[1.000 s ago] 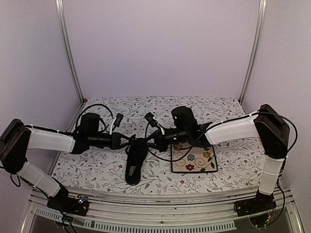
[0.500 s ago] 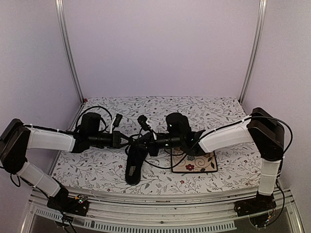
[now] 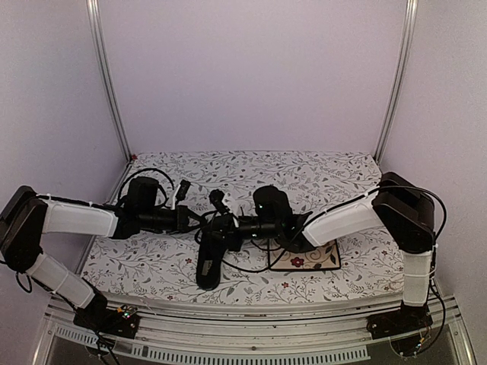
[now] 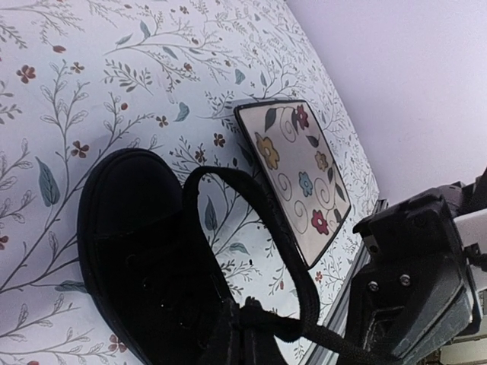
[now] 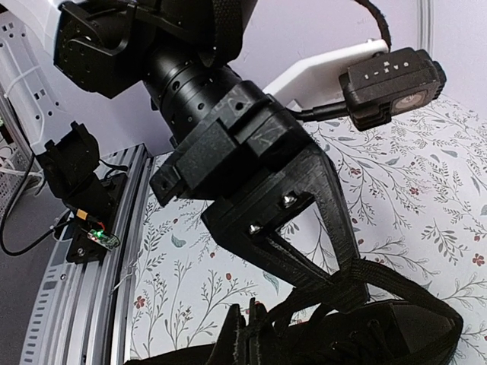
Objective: Tie the shoes
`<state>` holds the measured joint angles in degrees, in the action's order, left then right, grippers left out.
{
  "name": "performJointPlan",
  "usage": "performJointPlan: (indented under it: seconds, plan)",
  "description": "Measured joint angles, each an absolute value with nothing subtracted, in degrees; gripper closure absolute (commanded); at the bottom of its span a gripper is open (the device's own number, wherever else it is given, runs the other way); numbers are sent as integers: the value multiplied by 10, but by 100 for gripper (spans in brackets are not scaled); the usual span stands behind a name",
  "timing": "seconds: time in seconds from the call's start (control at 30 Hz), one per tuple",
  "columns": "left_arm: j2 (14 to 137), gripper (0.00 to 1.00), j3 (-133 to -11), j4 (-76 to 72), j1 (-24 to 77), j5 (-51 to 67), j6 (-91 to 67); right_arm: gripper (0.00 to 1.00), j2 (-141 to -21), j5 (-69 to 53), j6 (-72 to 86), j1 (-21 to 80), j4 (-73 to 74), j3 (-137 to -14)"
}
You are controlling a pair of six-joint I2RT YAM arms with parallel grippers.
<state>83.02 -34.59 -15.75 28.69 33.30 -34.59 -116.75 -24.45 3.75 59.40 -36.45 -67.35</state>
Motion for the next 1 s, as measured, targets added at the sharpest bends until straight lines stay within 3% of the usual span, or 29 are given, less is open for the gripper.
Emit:
performJointPlan:
  seconds: [1.0]
  plan:
    - [805,100,-353,-138,286,323,-352,98,-1218,59,-100,652,-242,-762]
